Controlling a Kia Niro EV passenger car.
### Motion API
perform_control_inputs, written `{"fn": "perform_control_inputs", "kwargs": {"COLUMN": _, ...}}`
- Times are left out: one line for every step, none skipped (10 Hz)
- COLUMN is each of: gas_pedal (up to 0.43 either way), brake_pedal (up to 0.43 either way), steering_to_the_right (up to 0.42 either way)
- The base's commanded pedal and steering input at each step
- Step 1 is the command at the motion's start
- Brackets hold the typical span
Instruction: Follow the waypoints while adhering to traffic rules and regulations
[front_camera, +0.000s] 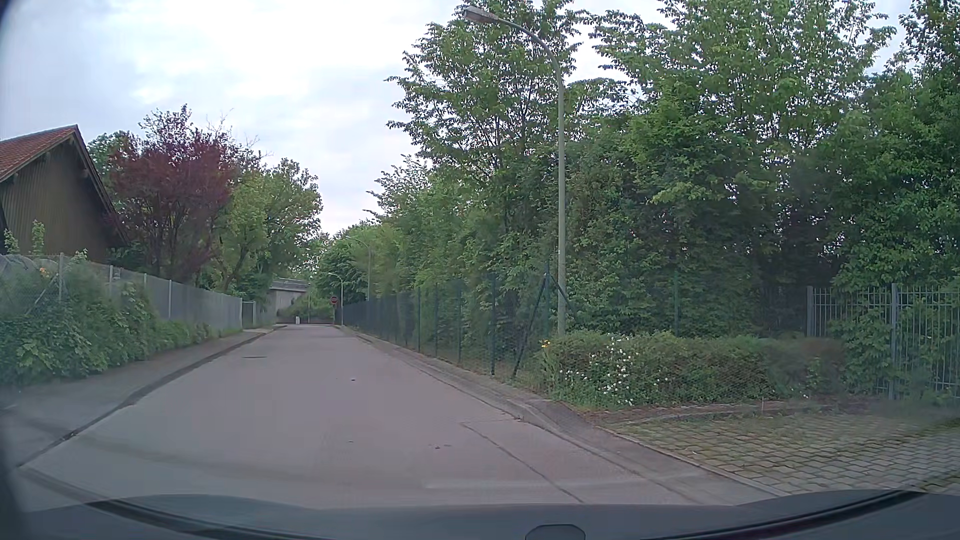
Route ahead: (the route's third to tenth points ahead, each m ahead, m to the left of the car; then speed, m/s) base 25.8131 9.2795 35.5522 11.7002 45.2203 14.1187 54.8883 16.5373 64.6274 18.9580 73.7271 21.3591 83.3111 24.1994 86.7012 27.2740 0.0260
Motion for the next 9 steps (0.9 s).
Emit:
{"fn": "perform_control_inputs", "kwargs": {"gas_pedal": 0.0, "brake_pedal": 0.22, "steering_to_the_right": 0.443}}
{"fn": "perform_control_inputs", "kwargs": {"gas_pedal": 0.0, "brake_pedal": 0.213, "steering_to_the_right": 0.423}}
{"fn": "perform_control_inputs", "kwargs": {"gas_pedal": 0.0, "brake_pedal": 0.22, "steering_to_the_right": 0.412}}
{"fn": "perform_control_inputs", "kwargs": {"gas_pedal": 0.0, "brake_pedal": 0.213, "steering_to_the_right": 0.407}}
{"fn": "perform_control_inputs", "kwargs": {"gas_pedal": 0.0, "brake_pedal": 0.22, "steering_to_the_right": 0.407}}
{"fn": "perform_control_inputs", "kwargs": {"gas_pedal": 0.0, "brake_pedal": 0.22, "steering_to_the_right": 0.415}}
{"fn": "perform_control_inputs", "kwargs": {"gas_pedal": 0.0, "brake_pedal": 0.22, "steering_to_the_right": 0.426}}
{"fn": "perform_control_inputs", "kwargs": {"gas_pedal": 0.0, "brake_pedal": 0.22, "steering_to_the_right": 0.436}}
{"fn": "perform_control_inputs", "kwargs": {"gas_pedal": 0.0, "brake_pedal": 0.22, "steering_to_the_right": 0.449}}
